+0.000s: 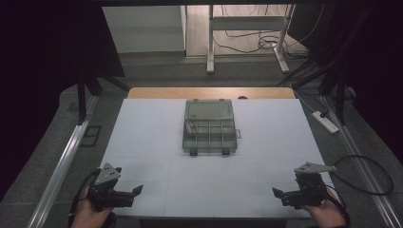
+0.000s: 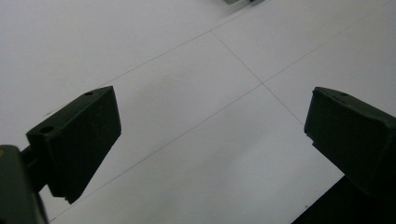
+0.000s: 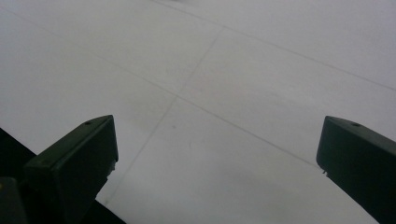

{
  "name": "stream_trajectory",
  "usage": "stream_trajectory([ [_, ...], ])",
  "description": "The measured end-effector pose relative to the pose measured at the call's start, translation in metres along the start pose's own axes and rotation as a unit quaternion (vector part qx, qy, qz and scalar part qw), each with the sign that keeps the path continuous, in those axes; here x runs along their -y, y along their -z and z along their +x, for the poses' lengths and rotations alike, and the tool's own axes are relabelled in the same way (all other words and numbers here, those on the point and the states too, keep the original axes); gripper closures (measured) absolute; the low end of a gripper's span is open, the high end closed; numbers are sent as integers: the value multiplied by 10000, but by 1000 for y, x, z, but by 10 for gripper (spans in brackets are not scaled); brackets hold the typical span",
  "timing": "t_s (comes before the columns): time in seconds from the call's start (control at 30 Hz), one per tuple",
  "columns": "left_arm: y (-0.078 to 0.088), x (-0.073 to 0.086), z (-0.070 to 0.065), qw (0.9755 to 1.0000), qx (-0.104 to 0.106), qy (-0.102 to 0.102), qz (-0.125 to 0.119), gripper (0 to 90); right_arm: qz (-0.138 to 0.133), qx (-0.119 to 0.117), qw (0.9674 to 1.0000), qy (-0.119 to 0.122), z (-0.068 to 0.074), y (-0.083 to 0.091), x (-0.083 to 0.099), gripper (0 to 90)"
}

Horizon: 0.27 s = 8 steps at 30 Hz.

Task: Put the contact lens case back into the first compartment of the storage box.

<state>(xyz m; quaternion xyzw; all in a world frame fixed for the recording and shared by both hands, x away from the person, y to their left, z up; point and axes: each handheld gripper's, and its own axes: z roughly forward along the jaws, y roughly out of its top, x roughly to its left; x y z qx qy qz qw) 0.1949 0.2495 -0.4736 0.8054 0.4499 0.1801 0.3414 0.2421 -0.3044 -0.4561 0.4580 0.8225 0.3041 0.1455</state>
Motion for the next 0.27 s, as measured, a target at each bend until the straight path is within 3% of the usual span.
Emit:
stream_trajectory([
  [0.27,0,0,0,10000,0,-2,-7,37,-22,85,10000,-33,0,5,6,0],
])
